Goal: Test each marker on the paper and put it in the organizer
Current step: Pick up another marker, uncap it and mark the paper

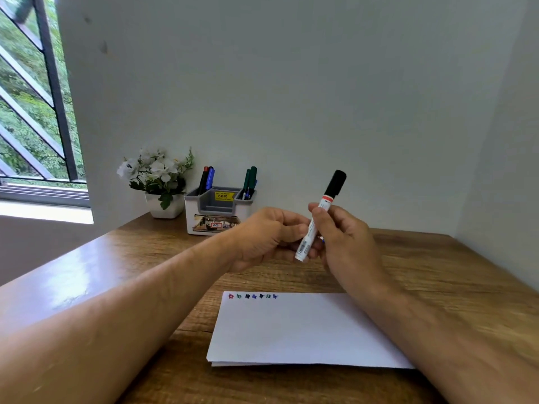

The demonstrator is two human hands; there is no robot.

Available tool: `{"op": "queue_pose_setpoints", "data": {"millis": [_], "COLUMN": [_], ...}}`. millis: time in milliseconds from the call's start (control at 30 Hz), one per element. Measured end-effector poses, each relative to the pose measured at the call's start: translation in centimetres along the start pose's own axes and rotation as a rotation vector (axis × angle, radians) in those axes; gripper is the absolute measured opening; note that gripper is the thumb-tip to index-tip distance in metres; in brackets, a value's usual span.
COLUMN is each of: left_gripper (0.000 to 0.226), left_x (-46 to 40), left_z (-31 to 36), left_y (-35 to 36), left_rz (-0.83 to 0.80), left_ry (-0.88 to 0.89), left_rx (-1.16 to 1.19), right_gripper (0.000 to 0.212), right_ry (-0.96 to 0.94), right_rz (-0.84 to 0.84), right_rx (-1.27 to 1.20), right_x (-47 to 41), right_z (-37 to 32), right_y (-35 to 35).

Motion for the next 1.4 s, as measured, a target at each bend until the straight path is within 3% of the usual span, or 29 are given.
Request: {"op": "queue_pose_setpoints", "data": {"millis": [100, 267, 367, 467, 700, 1033, 1400], "left_gripper": [0.018, 0.02, 0.016, 0.019, 0.027, 0.038, 0.025], "left_x": [0.1, 0.0, 0.0, 0.1, 0.5, 1.1, 1.1], "left_z": [0.1, 0.3, 0.5, 0.9, 1.6, 2.3, 2.1], "left_y": [-0.1, -1.0, -1.2, -1.0, -0.2, 0.5, 0.0], "left_rz": [0.047, 0.31, 0.363, 0.302, 0.202, -0.005, -0.001], "left_ry": [-0.006, 0.091, 0.176, 0.253, 0.299, 0.296, 0.331], "left_rx": [-0.042, -0.072, 0.002, 0.096, 0.319, 0.387, 0.425], "right_gripper": [0.026, 0.035, 0.025, 0.004, 0.04, 0.044, 0.05], "right_ry": [-0.034, -0.019, 0.048, 0.087, 0.199, 0.281, 0.356], "right_rz": [0.019, 0.011, -0.022, -0.124, -0.234, -0.324, -0.364], "right_rx": [0.023, 0.092, 0.007, -0.149, -0.209, -0.254, -0.276], "right_x": [-0.1, -0.1, 0.2, 0.3, 0.1, -0.2, -0.3], "right_z": [-0.5, -0.9, -1.2, -1.7, -1.8, -2.2, -3.5], "right_y": [-0.2, -0.7, -0.6, -0.4, -0.1, 0.2, 0.5]}}
Point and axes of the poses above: each hand's wrist, its own x-axis away from the middle knuckle, its own y-axis out of the palm, z = x × y, the point moved 1 cm from there along -x, towards the middle knuckle, and after that the axes turned 11 degrees about -y, right-handed, at the moved point
